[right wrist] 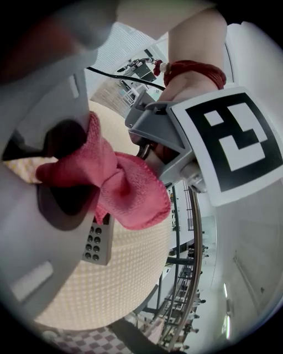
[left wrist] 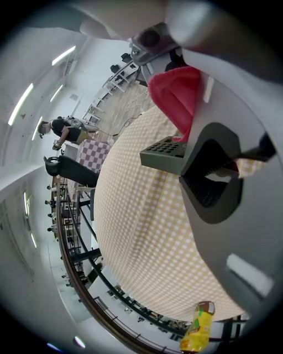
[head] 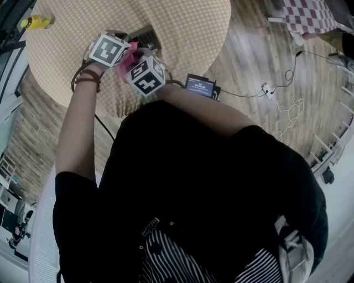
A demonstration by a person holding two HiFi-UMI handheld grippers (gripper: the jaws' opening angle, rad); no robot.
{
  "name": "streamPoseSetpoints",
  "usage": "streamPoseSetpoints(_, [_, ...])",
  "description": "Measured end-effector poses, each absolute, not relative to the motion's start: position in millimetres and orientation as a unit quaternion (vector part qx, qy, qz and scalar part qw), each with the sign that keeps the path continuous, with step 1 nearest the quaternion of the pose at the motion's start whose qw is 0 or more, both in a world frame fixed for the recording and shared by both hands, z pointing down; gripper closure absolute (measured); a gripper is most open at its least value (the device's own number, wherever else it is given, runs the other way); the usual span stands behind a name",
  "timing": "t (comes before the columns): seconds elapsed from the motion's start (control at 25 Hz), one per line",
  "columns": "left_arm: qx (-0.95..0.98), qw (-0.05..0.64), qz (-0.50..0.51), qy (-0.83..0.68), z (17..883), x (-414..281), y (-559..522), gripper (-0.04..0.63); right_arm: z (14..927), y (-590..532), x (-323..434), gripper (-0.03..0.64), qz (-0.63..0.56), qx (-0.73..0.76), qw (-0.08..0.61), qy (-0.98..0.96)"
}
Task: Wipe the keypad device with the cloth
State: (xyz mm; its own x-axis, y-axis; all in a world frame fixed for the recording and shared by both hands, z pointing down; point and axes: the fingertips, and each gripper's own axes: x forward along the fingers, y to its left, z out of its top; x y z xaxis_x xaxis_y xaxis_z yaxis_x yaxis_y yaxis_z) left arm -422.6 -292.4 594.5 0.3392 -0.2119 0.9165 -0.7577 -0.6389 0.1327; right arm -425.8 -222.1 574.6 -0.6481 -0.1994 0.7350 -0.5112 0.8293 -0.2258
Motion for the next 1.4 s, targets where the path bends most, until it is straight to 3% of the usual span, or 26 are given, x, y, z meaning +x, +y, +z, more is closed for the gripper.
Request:
streamPoseSetpoints(0.92, [0.767, 0.235, 0.494, -0.335, 592.6, -416.2, -300.9, 0.597, 598.2, -243.6, -422.7, 0.552, 0.256, 0.216, 0.369, -0.867])
streamPoseSetpoints(1.2, [0.766, 0.227, 0.501, -0.334, 592.4, -417.3, -300.8, 0.597, 623.4, -225.5, -410.0, 0.552, 0.254, 0.204, 0.4, -0.857])
streamPoseSetpoints(1.4, [0.767, 0.228, 0.496, -0.337, 590.5, -417.9, -300.4, 0.597, 633.6, -218.1, -402.9, 0.552, 0.326, 0.201, 0.418, -0.824])
